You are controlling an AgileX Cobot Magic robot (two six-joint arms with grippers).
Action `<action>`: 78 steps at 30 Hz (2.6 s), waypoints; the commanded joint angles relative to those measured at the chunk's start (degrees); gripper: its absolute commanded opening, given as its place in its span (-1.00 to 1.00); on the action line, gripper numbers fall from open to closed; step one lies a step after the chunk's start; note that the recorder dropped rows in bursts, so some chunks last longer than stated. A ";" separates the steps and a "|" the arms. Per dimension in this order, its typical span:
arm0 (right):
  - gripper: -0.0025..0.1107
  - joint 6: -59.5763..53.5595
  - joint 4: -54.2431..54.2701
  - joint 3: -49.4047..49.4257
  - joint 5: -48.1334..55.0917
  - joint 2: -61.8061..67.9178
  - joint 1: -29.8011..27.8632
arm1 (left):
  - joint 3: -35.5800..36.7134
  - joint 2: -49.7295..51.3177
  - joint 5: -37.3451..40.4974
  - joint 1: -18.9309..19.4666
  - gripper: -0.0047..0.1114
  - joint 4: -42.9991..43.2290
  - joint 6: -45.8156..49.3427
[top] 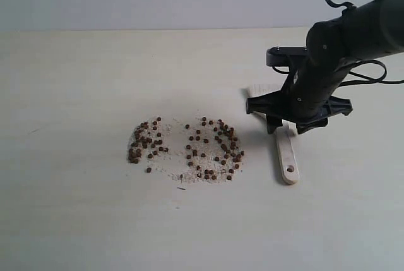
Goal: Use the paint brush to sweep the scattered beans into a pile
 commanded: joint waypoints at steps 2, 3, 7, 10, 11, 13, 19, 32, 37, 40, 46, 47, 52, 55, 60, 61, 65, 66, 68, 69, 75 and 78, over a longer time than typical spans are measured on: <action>-0.07 -0.04 1.03 -4.59 6.56 3.00 0.49 | 0.03 -0.19 -0.09 0.14 -0.92 -0.25 -0.41; -0.08 -0.04 1.03 -4.95 7.33 3.32 0.49 | 0.03 -0.19 -0.09 0.14 -0.92 -0.25 -0.41; -0.08 0.08 1.03 -5.23 7.19 3.79 0.49 | 0.03 -0.19 -0.09 0.14 -0.92 -0.25 -0.41; -0.13 1.25 1.03 -5.23 7.19 3.92 0.49 | 0.03 -0.19 -0.09 0.14 -0.92 -0.25 -0.41; -0.15 1.70 0.92 -5.23 7.32 4.00 0.49 | 0.03 -0.19 -0.09 0.14 -0.92 -0.25 -0.41; -0.23 2.30 0.92 -5.23 8.04 4.14 0.49 | 0.03 -0.19 -0.09 0.14 -0.92 -0.25 -0.41; -0.68 2.57 -0.67 -5.23 11.23 4.60 0.49 | 0.03 -0.19 -0.09 0.14 -0.92 -0.25 -0.41; -0.96 3.56 -11.31 -5.23 10.82 -1.77 0.49 | 0.03 -0.19 -0.09 0.14 -0.92 -0.25 -0.41; -0.96 4.46 -15.79 -5.23 11.50 -6.12 0.49 | 0.03 -0.19 -0.09 0.14 -0.92 -0.25 -0.41; -0.96 4.46 -17.32 -5.23 11.47 -7.36 0.49 | 0.03 -0.19 -0.09 0.14 -0.92 -0.25 -0.41; -0.96 2.77 -20.20 -5.23 11.74 -8.36 0.49 | 0.03 -0.19 -0.09 0.14 -0.92 -0.25 -0.41; -0.96 0.99 -20.20 -5.23 12.12 -8.65 0.49 | 0.03 -0.19 -0.09 0.14 -0.92 -0.25 -0.41; -0.96 -13.89 -15.55 -5.23 14.72 -11.03 0.49 | 0.03 -0.19 -0.09 0.14 -0.92 -0.25 -0.41; -0.96 -25.18 -8.16 -5.23 17.78 -12.71 0.49 | 0.03 -0.19 -0.09 0.14 -0.92 -0.25 -0.41; -0.96 -37.21 3.76 -5.23 20.52 -15.49 0.49 | 0.03 -0.19 -0.09 0.14 -0.92 -0.25 -0.41; -0.96 -38.92 5.77 -5.23 21.15 -15.71 0.49 | 0.03 -0.19 -0.09 0.14 -0.92 -0.25 -0.41; -0.96 -43.08 11.15 -6.35 25.16 -15.95 0.49 | 0.03 -0.19 -1.21 0.14 -0.92 -0.10 -0.05; -0.96 -43.20 11.41 -6.86 26.37 -15.95 0.49 | 0.03 -0.19 -2.84 0.14 -0.92 -0.10 0.61; -0.96 -43.61 11.41 -7.97 28.68 -15.95 0.49 | 0.03 -0.19 -8.70 0.14 -0.92 -0.10 0.77; -0.96 -43.61 11.17 -8.45 29.47 -15.95 0.49 | 0.03 -0.19 -12.24 0.14 -0.92 -0.10 0.77; -0.96 -46.09 12.83 -12.13 31.98 -15.95 0.49 | 0.03 1.46 -37.77 0.14 -0.92 1.24 1.95; -0.96 -50.25 17.96 -14.65 32.66 -15.50 0.49 | -5.82 11.69 -44.50 0.14 -0.84 12.53 12.64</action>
